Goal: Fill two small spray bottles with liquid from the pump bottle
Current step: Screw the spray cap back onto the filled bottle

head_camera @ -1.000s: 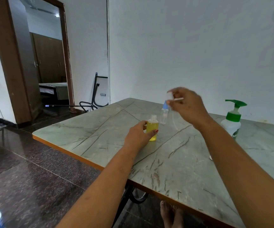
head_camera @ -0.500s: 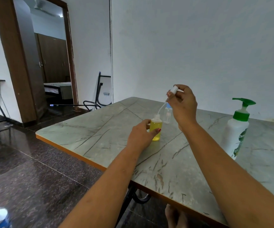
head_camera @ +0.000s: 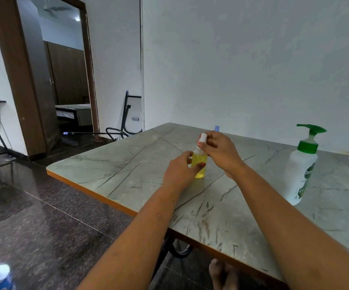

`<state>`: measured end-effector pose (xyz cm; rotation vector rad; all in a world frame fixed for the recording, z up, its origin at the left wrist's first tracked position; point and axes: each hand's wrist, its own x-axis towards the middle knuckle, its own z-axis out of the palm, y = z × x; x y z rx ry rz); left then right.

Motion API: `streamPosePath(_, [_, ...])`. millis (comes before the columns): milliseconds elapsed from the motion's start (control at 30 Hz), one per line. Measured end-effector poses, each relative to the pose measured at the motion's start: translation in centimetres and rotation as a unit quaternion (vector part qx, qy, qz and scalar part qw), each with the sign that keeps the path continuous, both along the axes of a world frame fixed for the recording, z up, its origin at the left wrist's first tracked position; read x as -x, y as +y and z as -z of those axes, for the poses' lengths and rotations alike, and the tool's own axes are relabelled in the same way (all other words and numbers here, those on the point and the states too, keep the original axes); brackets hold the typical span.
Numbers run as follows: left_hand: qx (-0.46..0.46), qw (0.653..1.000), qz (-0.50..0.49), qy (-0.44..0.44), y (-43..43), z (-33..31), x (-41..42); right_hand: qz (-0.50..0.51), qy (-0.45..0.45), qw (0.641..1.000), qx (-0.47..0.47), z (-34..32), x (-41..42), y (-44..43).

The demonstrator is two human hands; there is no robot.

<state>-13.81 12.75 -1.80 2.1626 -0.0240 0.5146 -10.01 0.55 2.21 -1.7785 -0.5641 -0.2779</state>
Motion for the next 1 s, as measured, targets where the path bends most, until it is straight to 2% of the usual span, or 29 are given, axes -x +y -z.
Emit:
streamPosePath(100, [-0.004,1.000,0.004,0.006,0.0,0.0,-0.1,-0.060,0.031,0.998,-0.013,0.0,0.0,-0.4])
streamPosePath(267, [-0.014,1.000,0.009,0.021,0.0,-0.1,-0.1,-0.085,0.035,0.996,0.008,-0.1,0.1,-0.6])
streamPosePath(667, [-0.045,0.997,0.040,0.049,0.1,0.0,-0.3,-0.099,0.030,0.993,0.065,-0.5,0.2,-1.3])
streamPosePath(1000, [-0.032,0.998,0.054,0.031,0.0,0.0,-0.1,-0.077,0.005,0.996,0.037,-0.1,0.5,-1.6])
